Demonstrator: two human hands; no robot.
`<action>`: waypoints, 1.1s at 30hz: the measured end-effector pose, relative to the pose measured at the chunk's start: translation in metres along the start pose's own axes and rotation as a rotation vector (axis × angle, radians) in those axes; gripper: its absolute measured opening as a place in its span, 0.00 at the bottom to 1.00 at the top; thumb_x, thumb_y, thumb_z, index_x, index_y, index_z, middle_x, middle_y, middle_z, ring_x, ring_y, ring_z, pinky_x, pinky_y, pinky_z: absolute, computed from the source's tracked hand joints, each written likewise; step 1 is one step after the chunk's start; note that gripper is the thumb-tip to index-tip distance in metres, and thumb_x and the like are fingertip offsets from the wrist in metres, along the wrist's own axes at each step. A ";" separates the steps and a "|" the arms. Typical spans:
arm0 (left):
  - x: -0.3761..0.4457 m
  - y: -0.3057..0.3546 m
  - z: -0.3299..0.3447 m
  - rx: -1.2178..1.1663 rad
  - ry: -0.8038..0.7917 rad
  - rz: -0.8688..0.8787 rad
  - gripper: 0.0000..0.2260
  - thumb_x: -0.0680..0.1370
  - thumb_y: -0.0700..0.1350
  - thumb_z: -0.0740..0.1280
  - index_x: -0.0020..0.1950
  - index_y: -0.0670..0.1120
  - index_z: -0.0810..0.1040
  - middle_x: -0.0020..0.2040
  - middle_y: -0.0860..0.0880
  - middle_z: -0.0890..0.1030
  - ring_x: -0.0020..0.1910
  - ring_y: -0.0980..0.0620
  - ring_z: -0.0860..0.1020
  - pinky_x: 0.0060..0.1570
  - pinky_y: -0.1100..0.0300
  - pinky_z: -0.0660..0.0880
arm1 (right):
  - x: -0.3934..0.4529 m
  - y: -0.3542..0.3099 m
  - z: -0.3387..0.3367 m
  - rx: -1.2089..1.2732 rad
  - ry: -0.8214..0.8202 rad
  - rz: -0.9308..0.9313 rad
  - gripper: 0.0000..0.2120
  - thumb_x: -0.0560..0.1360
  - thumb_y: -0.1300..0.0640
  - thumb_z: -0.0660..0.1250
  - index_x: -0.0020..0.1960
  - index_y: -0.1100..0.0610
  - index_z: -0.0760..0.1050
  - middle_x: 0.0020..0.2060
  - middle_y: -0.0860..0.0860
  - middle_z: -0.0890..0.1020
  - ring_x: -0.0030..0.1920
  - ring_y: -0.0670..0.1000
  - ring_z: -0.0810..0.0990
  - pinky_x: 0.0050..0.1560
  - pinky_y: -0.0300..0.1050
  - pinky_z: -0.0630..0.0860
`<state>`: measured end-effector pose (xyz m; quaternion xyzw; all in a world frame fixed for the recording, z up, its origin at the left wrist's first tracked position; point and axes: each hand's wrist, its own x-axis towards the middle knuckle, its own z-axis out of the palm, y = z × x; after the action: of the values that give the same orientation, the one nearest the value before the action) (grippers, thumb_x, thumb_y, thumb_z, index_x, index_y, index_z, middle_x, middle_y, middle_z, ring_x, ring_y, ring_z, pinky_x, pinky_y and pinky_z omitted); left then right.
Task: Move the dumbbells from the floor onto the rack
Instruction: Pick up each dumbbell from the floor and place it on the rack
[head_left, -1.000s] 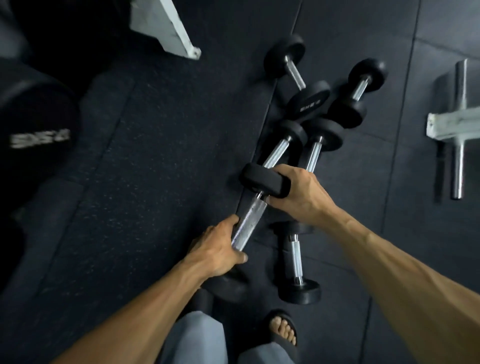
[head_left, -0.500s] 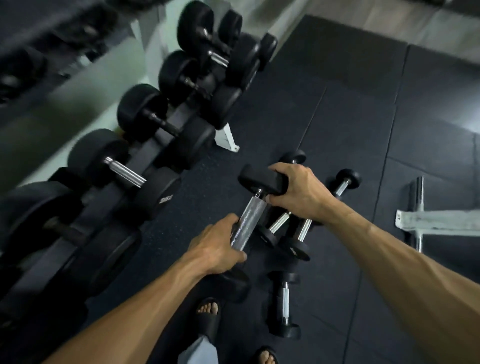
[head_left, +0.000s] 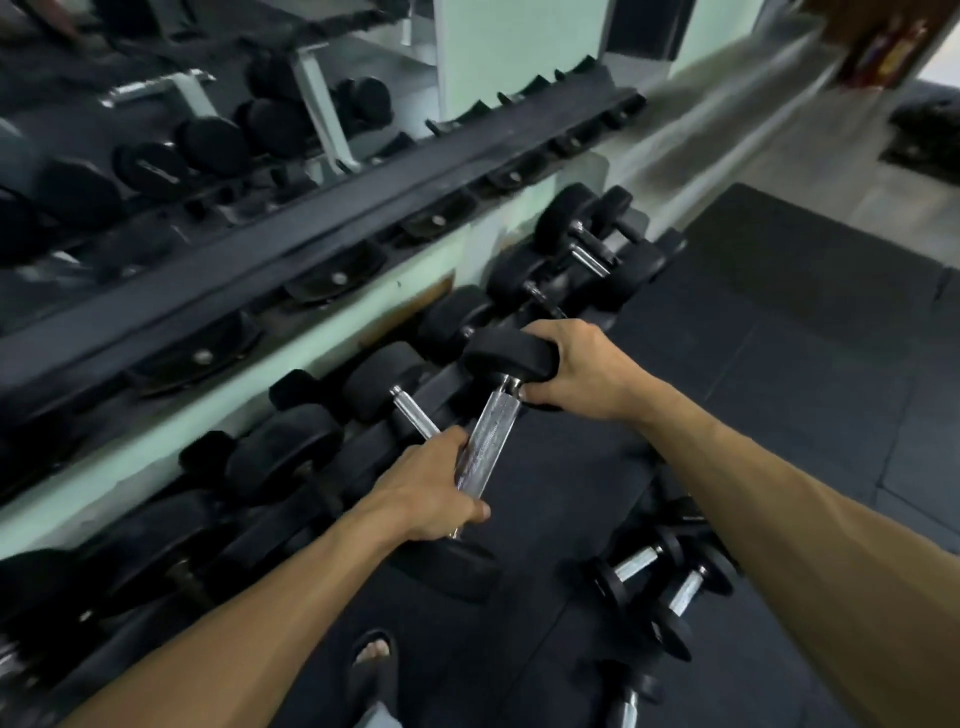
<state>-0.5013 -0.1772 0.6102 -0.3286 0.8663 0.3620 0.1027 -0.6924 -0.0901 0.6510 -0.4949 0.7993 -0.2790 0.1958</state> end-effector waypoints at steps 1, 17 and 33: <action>0.003 -0.008 -0.017 0.004 0.015 -0.010 0.21 0.65 0.51 0.78 0.52 0.52 0.71 0.44 0.56 0.76 0.45 0.51 0.76 0.45 0.55 0.73 | 0.017 -0.011 0.003 0.002 0.001 -0.016 0.15 0.64 0.58 0.75 0.49 0.53 0.78 0.41 0.48 0.82 0.43 0.50 0.80 0.47 0.50 0.78; 0.032 -0.162 -0.225 -0.250 0.254 -0.291 0.23 0.68 0.49 0.78 0.57 0.51 0.69 0.51 0.53 0.78 0.50 0.50 0.78 0.56 0.50 0.76 | 0.277 -0.221 0.085 -0.101 -0.248 -0.348 0.13 0.64 0.59 0.74 0.48 0.55 0.78 0.39 0.49 0.81 0.35 0.43 0.78 0.35 0.38 0.74; 0.096 -0.231 -0.263 -0.621 0.512 -0.521 0.32 0.72 0.47 0.75 0.72 0.45 0.64 0.65 0.48 0.76 0.62 0.46 0.75 0.57 0.56 0.72 | 0.423 -0.291 0.181 -0.105 -0.494 -0.351 0.16 0.61 0.65 0.74 0.47 0.54 0.79 0.41 0.50 0.82 0.44 0.51 0.80 0.45 0.47 0.78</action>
<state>-0.4102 -0.5278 0.6297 -0.6287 0.6034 0.4730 -0.1297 -0.5702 -0.6195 0.6828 -0.6879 0.6430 -0.1379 0.3072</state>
